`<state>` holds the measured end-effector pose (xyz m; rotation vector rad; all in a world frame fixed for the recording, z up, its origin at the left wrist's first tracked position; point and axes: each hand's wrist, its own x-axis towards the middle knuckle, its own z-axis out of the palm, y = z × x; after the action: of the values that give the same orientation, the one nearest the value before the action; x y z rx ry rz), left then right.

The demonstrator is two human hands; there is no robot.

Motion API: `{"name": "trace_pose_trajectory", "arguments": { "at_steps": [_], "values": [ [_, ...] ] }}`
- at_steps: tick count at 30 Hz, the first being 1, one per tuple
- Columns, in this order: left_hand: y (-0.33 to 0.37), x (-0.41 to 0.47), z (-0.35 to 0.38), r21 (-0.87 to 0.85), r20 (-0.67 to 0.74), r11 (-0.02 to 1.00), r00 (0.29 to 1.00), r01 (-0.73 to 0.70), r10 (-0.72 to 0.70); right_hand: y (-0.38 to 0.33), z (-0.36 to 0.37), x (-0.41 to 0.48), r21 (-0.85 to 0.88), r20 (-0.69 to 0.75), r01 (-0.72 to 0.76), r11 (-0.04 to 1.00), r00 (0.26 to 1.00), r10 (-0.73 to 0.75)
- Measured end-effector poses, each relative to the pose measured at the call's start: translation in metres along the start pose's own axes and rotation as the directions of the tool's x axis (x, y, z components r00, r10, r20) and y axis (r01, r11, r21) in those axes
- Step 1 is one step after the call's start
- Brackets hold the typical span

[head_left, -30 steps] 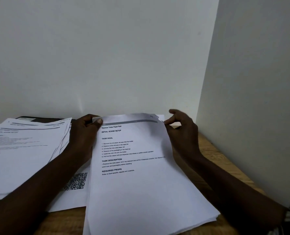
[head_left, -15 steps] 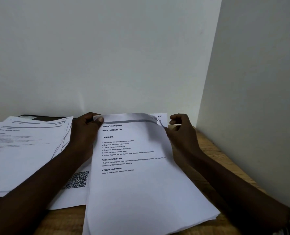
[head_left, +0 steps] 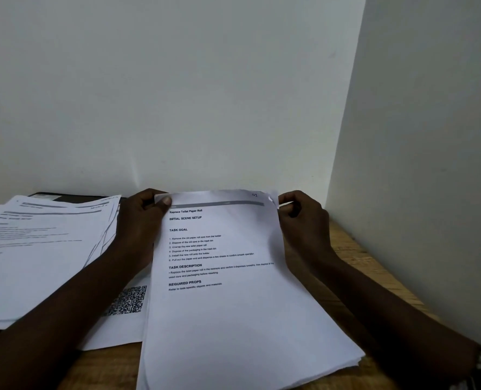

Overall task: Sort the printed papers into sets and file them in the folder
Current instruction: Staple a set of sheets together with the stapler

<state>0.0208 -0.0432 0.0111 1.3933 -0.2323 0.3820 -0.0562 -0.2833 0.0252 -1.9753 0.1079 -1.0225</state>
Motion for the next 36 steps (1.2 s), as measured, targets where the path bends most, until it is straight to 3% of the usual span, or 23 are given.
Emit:
{"name": "trace_pose_trajectory", "arguments": {
  "at_steps": [7,12,16,19,21,25,29,36],
  "values": [
    [0.001,-0.001,0.0,-0.017,0.01,1.0,1.0,-0.012,0.012,0.002,0.004,-0.001,0.106,-0.043,0.047,0.993,0.998,-0.043],
    [0.002,0.0,0.0,-0.014,-0.014,1.0,1.0,-0.02,0.02,-0.004,0.003,-0.002,0.177,0.023,0.083,0.981,0.996,-0.089],
    [0.004,-0.001,0.0,-0.022,-0.023,1.0,1.0,-0.01,0.009,-0.01,0.0,-0.004,0.279,0.257,0.011,0.96,0.963,-0.086],
    [0.005,-0.001,-0.001,-0.033,-0.007,0.999,1.0,0.0,-0.001,-0.012,0.003,-0.007,0.385,0.409,-0.191,0.903,0.912,0.018],
    [0.005,-0.002,-0.001,-0.03,0.008,0.999,1.0,-0.009,0.009,-0.009,0.007,-0.008,0.388,0.329,-0.22,0.895,0.94,0.089],
    [0.006,-0.004,0.002,-0.04,0.018,0.999,1.0,-0.02,0.02,0.005,0.009,-0.002,0.121,0.089,-0.116,0.986,0.99,0.106],
    [0.005,-0.005,0.002,-0.022,0.015,1.0,1.0,-0.021,0.021,0.008,0.009,-0.001,0.168,0.078,-0.165,0.972,0.985,0.154],
    [0.005,-0.004,0.002,-0.023,0.016,0.999,0.999,-0.031,0.032,-0.003,0.0,-0.004,0.186,-0.022,-0.004,0.983,1.0,0.008]
  ]
}}
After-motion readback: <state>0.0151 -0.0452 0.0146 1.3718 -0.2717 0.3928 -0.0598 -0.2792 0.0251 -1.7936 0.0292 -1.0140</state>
